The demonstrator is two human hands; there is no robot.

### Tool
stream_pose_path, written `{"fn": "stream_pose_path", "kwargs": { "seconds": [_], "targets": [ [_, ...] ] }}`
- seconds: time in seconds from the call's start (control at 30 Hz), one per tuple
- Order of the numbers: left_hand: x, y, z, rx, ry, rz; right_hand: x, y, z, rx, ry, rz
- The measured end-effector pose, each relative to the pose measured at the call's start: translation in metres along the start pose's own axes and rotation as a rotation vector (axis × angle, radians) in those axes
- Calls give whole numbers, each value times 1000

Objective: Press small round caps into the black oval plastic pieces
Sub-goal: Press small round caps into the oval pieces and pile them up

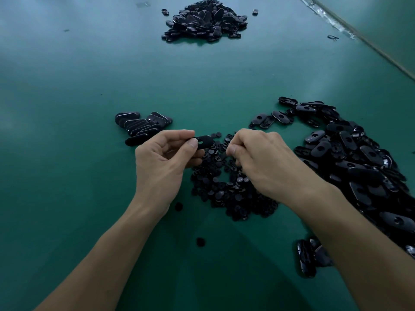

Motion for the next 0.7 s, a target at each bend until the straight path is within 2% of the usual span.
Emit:
{"fn": "stream_pose_path", "kwargs": {
  "seconds": [0.2,0.4,0.7],
  "targets": [
    [0,1,0,-5,-15,-2,-1,2,0,21,-104,-19],
    [1,1,2,-16,-31,1,-15,2,-12,148,-133,-118],
    [10,7,12,-102,-76,60,-30,8,-7,242,-178,-172]
  ]
}}
Point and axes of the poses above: each hand's wrist, its own y-axis away from the middle knuckle, its own z-axis out of the palm, x = y × z, the point moved 9 cm from there along -y, towards the middle knuckle, and after that the axes turned 10 degrees about -y, right-handed, at the moved point
